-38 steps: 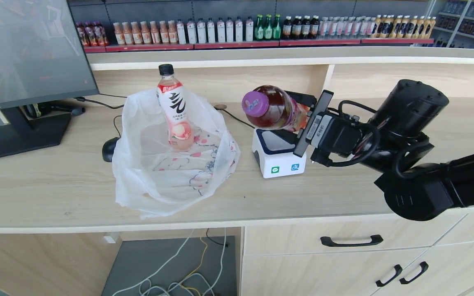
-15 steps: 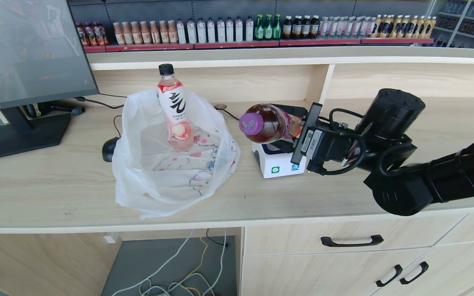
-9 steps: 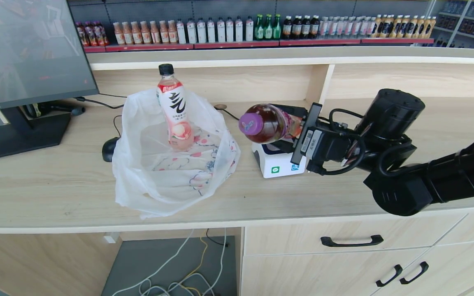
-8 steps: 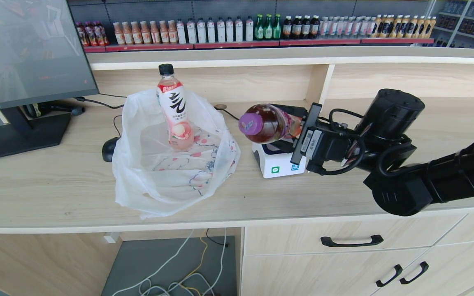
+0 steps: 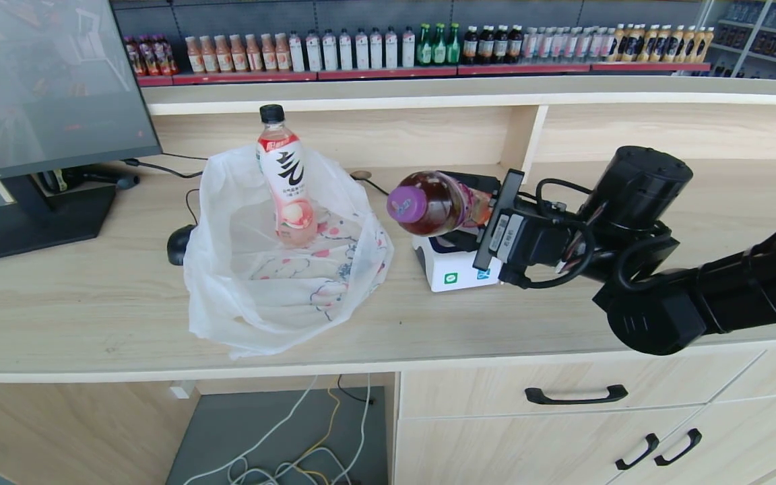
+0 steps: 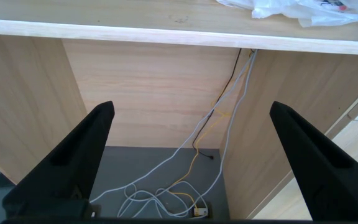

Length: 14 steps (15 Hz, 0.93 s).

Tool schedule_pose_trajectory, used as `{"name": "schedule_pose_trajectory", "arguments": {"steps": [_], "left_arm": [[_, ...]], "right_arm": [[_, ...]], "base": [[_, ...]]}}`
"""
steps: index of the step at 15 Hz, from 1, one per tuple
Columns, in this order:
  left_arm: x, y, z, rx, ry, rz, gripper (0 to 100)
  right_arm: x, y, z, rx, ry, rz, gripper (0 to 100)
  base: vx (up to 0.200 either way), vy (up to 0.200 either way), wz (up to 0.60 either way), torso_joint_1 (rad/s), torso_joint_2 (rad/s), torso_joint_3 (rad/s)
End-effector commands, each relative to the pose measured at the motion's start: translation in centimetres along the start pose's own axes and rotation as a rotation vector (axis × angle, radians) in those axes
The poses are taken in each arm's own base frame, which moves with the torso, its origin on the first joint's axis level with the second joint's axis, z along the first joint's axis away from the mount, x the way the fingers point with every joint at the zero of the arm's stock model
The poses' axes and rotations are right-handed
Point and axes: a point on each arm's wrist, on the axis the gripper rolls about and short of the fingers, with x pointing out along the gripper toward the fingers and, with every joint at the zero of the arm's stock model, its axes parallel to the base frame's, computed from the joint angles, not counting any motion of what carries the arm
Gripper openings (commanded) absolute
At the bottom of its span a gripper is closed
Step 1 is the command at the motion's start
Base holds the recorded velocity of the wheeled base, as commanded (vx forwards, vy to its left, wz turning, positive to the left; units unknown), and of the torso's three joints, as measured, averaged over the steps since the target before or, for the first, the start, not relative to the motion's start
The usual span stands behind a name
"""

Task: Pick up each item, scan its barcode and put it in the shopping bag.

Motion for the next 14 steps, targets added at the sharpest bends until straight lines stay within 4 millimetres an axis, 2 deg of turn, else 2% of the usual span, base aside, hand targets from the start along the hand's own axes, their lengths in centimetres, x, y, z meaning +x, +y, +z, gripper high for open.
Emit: {"name": "schedule_pose_trajectory", "arguments": {"steps": [1, 3, 9, 10, 14], "left_arm": [[0.0, 0.0, 0.0, 0.0, -0.001, 0.001, 100], [0.0, 0.0, 0.0, 0.0, -0.001, 0.001, 100], [0.0, 0.0, 0.0, 0.0, -0.001, 0.001, 100], [0.0, 0.0, 0.0, 0.0, -0.001, 0.001, 100], [0.0, 0.0, 0.0, 0.0, -0.001, 0.001, 100]], "right_arm": [[0.1, -0.2, 0.1, -0.002, -0.004, -0.004, 0], [0.0, -0.1, 0.2, 0.013, 0.003, -0.004, 0], [0.6, -4.7, 2.3, 0.082, 0.016, -0.15, 0], [0.6, -4.8, 2.3, 0.085, 0.017, -0.152, 0], [0.6, -6.3, 3.4, 0.307, 0.036, -0.263, 0]], "base": [[0.0, 0.0, 0.0, 0.0, 0.0, 0.0], [0.0, 0.0, 0.0, 0.0, 0.0, 0.0], [0.0, 0.0, 0.0, 0.0, 0.0, 0.0], [0.0, 0.0, 0.0, 0.0, 0.0, 0.0], [0.0, 0.0, 0.0, 0.0, 0.0, 0.0]]}}
